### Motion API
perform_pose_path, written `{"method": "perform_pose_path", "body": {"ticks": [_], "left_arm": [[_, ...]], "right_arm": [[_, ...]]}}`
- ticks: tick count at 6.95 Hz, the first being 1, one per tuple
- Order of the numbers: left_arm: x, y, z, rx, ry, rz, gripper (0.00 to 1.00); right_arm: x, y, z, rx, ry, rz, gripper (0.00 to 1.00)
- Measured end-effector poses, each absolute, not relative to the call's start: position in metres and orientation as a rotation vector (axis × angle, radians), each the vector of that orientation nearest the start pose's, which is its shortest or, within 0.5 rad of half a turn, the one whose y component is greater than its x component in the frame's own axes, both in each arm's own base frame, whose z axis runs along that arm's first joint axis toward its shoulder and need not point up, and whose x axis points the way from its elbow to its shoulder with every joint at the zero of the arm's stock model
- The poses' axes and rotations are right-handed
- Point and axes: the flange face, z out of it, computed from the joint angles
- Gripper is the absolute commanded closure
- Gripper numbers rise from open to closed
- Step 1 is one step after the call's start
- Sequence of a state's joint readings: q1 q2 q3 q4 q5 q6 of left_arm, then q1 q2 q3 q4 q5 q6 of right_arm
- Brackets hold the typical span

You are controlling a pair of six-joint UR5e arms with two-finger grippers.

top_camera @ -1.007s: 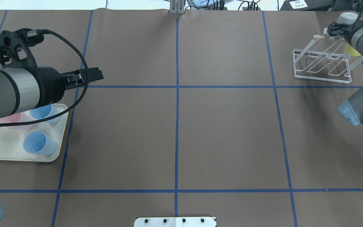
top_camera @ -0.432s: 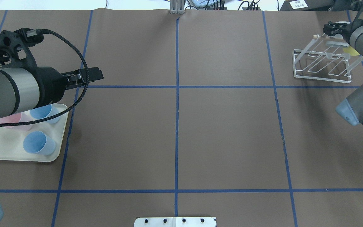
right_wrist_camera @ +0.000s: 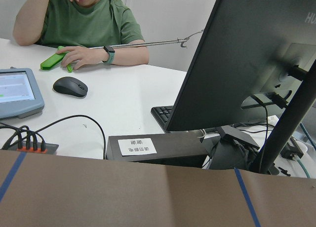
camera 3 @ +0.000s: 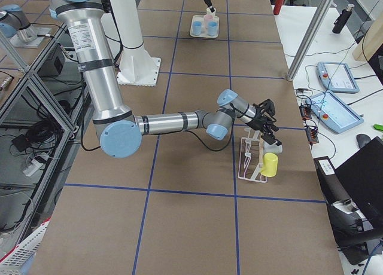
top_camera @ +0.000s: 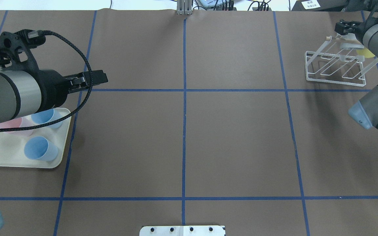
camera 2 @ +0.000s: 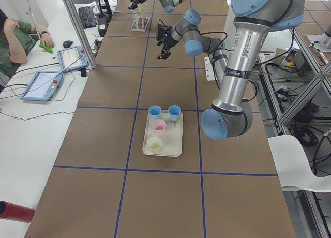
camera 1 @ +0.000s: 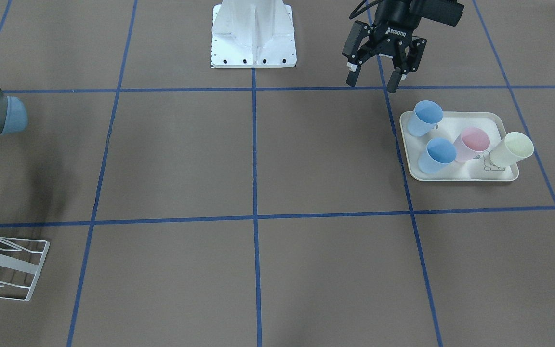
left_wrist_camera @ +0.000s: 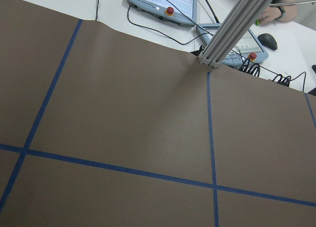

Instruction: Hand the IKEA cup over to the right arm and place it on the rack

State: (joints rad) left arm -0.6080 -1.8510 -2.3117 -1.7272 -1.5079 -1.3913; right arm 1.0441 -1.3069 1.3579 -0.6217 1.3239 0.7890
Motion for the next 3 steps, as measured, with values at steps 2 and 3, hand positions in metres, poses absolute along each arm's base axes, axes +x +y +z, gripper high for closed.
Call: {"method": "perform_pose_path", "body": {"ticks": [2, 3], "left_arm": [[0.291, -0.372, 0.182, 0.508, 1.077, -0.414, 0.00], [0.290, -0.373, 0.182, 0.508, 1.075, -0.414, 0.00]], "right_arm": [[-0.162, -0.638, 0.497, 0.991, -0.428, 0.418, 0.00], [-0.140, -0.646, 0.474, 1.037, -0.432, 0.468, 0.00]]}}
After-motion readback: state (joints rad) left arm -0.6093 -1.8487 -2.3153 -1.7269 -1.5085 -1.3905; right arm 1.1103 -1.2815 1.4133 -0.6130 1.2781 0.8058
